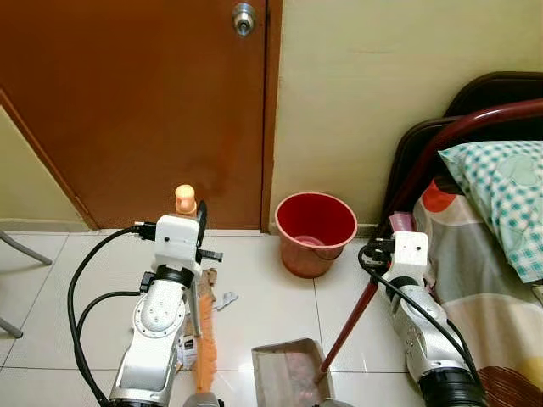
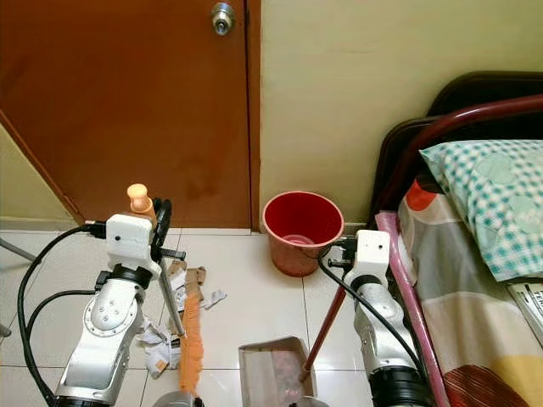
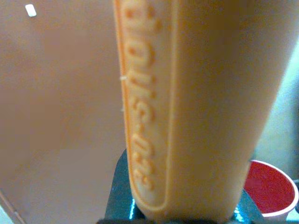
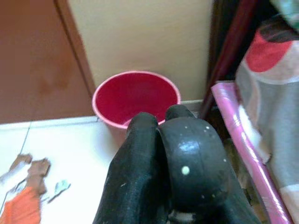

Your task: Sweep floor

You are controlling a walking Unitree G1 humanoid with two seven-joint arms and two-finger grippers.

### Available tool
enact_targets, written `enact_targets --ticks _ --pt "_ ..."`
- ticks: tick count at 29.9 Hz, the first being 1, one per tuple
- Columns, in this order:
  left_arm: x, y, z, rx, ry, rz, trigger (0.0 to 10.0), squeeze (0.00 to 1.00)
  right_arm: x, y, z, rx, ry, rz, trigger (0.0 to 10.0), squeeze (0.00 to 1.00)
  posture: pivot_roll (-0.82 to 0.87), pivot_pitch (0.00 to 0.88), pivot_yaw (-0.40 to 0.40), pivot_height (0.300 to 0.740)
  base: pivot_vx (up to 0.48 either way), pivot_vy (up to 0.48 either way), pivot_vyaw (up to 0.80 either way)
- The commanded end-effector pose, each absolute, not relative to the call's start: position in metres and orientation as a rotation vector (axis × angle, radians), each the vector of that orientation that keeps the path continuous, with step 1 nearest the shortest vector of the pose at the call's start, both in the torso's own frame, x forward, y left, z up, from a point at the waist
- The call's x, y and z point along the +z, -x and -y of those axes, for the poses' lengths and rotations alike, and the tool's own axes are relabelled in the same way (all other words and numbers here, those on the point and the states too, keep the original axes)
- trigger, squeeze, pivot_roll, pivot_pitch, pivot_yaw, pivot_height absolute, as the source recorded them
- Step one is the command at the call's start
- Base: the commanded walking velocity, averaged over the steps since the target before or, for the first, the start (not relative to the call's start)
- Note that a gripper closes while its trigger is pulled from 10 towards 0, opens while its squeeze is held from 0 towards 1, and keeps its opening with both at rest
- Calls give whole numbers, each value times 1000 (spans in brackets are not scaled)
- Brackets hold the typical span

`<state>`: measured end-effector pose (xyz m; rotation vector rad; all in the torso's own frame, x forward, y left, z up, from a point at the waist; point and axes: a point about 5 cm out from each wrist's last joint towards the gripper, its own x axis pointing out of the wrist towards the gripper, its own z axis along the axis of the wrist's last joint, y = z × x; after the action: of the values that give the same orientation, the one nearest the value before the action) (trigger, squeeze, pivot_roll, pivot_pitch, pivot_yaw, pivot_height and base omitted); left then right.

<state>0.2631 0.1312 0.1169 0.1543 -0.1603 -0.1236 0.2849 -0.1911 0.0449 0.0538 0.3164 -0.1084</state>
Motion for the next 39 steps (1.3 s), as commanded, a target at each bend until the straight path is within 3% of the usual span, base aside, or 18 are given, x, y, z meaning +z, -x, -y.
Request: enact_targets --ticks 1,16,29,39 --pt "119 -264 -126 -118 -121 162 10000 0 59 -294 192 -132 -54 -241 10000 0 24 41 -50 740 0 0 0" --pt "153 -264 -130 -146 -177 276 10000 0 75 -305 191 -208 -26 -135 10000 0 21 73 -12 740 0 0 0" --pt "150 -265 -134 -173 -308 264 10000 0 70 -305 187 -196 -18 -146 10000 0 16 82 -8 740 0 0 0" --pt "140 -261 -137 -166 -264 214 10000 0 68 -308 187 -180 -2 -156 10000 0 11 80 -21 740 0 0 0"
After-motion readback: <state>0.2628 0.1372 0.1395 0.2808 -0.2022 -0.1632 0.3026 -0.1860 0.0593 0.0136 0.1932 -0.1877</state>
